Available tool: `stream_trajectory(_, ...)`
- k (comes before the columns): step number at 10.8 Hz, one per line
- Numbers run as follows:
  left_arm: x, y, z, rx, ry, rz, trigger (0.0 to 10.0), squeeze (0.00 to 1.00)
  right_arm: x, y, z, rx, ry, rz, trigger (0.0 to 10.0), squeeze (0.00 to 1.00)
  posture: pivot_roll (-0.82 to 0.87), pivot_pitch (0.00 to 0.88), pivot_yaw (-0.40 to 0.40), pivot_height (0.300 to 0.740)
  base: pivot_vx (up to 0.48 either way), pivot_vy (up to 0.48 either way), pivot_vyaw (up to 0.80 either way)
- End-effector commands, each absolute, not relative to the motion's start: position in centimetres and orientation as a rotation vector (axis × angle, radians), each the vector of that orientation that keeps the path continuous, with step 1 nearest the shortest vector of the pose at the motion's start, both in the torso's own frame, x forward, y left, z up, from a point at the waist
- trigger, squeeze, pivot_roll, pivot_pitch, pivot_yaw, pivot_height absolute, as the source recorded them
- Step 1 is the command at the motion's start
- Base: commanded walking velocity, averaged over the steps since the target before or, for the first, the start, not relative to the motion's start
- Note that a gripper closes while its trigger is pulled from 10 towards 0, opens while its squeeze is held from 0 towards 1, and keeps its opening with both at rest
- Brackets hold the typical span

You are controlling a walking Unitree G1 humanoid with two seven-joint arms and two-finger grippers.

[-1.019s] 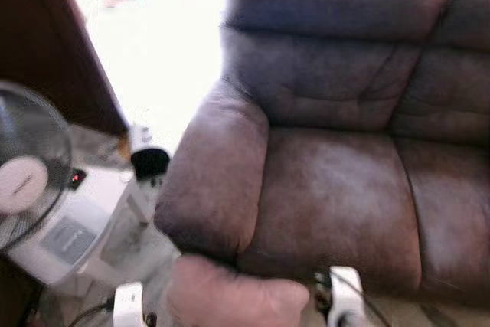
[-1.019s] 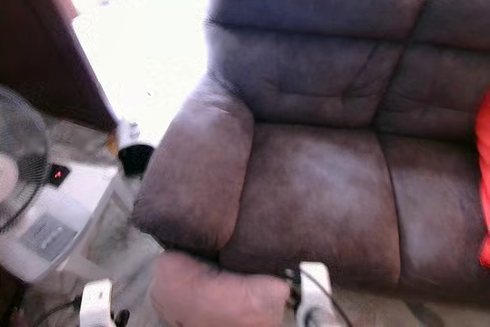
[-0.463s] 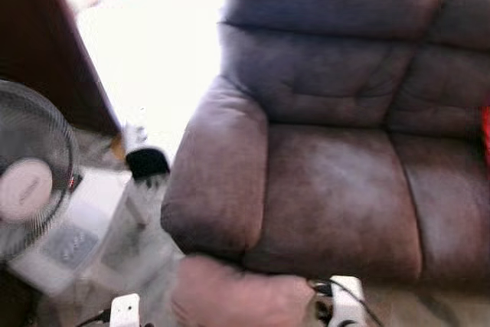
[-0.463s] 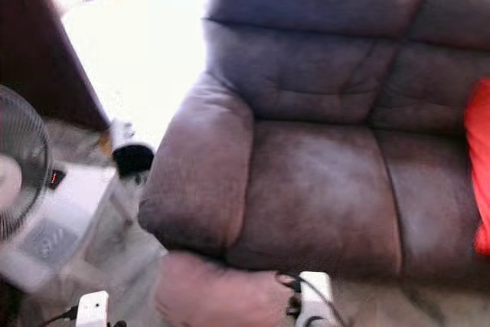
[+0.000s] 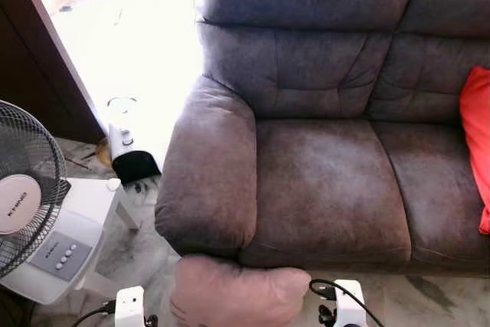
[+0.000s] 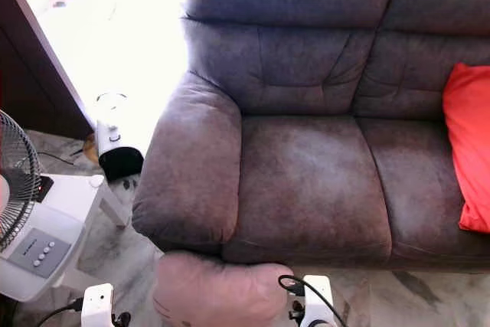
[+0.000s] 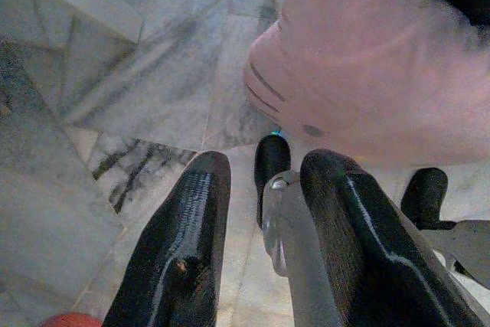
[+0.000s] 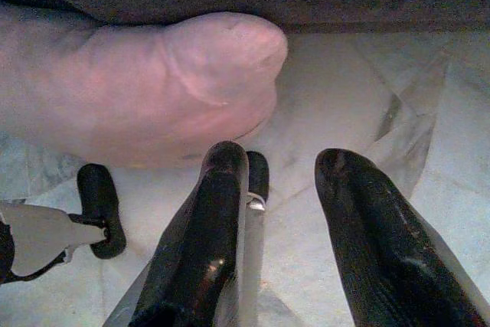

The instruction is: Move the pillow to the sofa from floor

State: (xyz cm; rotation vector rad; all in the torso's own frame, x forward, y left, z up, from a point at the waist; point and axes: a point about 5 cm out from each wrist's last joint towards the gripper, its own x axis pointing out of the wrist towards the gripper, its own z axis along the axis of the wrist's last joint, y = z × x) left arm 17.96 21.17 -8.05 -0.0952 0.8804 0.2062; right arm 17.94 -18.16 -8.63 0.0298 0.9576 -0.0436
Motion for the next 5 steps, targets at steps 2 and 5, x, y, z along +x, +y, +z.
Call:
stream_trajectory(2,17.3,21.5,-8.3,-0.109,0.904,0.218,10.0,0.00,17.6,-18.6,-8.7,0.028,0.965,-0.053,10.0,0.00,0.10,0.136,-0.030,0.740,0.000,0.000,0.00)
stream_trajectory(5,17.3,22.4,-8.1,-0.106,0.899,0.225,10.0,0.00,17.3,-19.0,-8.8,0.038,0.969,-0.060,10.0,0.00,0.10,0.129,-0.029,0.740,0.000,0.161,0.00)
